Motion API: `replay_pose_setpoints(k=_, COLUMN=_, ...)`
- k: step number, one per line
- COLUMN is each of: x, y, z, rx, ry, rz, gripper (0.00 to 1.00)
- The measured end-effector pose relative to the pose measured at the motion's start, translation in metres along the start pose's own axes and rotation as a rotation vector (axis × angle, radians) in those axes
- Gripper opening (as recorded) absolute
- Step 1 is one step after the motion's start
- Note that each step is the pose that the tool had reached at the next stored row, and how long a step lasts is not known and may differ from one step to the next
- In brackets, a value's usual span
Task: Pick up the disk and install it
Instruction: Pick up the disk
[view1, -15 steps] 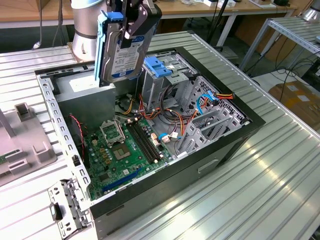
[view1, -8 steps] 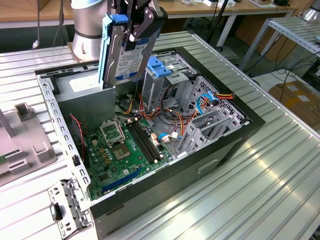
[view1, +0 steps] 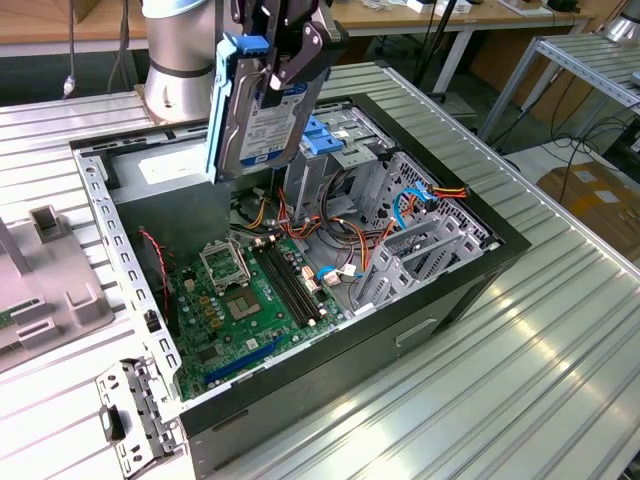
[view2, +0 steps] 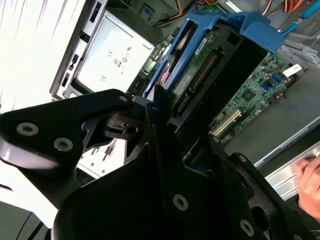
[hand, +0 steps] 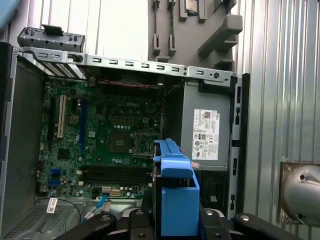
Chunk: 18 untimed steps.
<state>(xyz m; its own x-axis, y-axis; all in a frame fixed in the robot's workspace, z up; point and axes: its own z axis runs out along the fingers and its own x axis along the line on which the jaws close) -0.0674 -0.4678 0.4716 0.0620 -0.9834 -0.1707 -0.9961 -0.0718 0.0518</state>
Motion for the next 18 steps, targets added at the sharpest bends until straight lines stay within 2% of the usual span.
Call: replay_pose_setpoints(k=18, x=0.0271, y=-0.0077, z=-0.0051, rx=-0.0008, ry=0.0, rz=0.0, gripper=0.36)
